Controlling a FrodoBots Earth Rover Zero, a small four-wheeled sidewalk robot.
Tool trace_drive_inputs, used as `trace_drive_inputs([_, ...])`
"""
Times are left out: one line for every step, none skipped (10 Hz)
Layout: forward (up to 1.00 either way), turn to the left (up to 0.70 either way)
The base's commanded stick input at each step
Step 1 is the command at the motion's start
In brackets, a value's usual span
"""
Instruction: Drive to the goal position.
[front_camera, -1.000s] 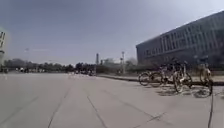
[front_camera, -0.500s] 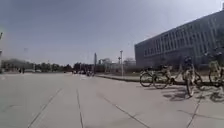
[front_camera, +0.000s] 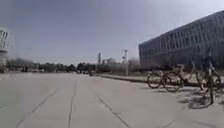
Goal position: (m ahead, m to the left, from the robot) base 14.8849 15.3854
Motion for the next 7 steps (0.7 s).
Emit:
trace_drive_inputs([1.0,0.0])
trace_drive_inputs([1.0,0.0])
trace_drive_inputs([1.0,0.1])
trace_drive_inputs([1.0,0.23])
trace_drive_inputs([1.0,0.33])
trace_drive_inputs([1.0,0.39])
trace_drive_inputs([1.0,0.4])
